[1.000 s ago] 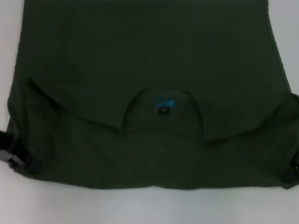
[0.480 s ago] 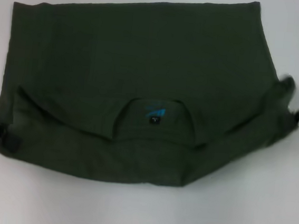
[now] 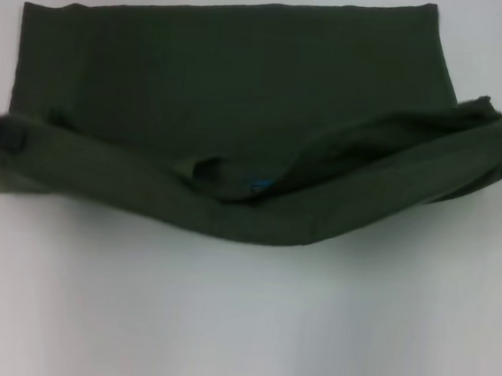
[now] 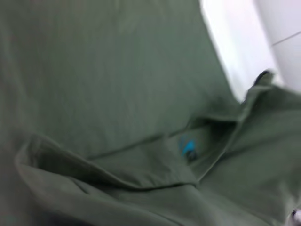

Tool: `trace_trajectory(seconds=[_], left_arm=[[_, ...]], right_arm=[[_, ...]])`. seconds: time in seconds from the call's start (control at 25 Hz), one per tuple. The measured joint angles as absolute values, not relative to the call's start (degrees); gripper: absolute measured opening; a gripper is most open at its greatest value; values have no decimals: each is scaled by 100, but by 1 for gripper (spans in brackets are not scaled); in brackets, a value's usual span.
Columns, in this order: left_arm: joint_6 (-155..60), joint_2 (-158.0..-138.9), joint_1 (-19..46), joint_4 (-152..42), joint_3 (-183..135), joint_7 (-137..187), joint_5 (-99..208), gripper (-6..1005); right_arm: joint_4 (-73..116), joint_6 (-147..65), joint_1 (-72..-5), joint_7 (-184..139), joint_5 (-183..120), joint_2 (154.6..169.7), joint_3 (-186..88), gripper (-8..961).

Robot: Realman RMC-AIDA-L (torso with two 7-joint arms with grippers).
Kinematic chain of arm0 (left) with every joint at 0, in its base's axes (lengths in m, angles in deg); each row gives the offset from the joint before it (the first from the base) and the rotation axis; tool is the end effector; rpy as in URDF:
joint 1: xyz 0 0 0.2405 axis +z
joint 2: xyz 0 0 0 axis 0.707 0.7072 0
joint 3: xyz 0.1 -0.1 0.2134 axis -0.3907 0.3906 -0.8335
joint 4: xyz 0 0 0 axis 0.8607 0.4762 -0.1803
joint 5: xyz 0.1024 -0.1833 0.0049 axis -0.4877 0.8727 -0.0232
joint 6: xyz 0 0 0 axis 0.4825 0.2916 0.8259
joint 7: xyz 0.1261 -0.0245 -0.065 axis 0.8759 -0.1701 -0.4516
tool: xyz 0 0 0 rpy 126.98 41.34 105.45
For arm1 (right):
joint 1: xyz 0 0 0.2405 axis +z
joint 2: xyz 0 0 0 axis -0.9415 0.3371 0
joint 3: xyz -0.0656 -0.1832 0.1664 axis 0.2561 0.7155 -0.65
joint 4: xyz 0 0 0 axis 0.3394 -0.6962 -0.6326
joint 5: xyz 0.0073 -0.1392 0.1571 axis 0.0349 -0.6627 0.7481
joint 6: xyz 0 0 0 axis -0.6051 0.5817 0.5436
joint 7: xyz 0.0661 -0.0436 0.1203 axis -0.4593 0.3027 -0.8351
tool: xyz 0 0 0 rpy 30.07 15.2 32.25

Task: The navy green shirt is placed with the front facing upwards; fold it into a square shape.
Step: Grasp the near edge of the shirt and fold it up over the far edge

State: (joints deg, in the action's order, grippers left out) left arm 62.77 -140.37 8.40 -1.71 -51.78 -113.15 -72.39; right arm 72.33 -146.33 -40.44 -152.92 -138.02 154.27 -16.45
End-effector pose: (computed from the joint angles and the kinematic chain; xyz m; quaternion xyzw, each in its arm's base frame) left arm -0.2586 0.3212 0.1261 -0.8229 -0.5669 -0.0396 0.0008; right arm 0.2627 0.3139 0.1309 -0.8551 0.5034 0.1234 0.0093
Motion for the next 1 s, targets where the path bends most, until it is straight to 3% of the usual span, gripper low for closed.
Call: trace_trajectory(seconds=[0.16,0.44,0.76,1.0], left_arm=[[6256,-13925,859,-250,-4841,-11263,-6912,111],[6114,-13940,890,-463,-4876,-11239,-7141,116],[5375,-14122,934,-444,-4818,-11317,-7318,121],[4267,-14354,679,-457,-4819,-11460,-7317,126]], right_arm=[[7229,-14607,-4087,-15275,-13804,15416,-1943,66],[7223,-14373,-4100,-15298,-14008,15466,-2151,70],[7100,-13659,-4057,-15310,-13967,15589,-2574,75],[7084,-12829,-3942,-15101,-13816,15833,-2786,78]])
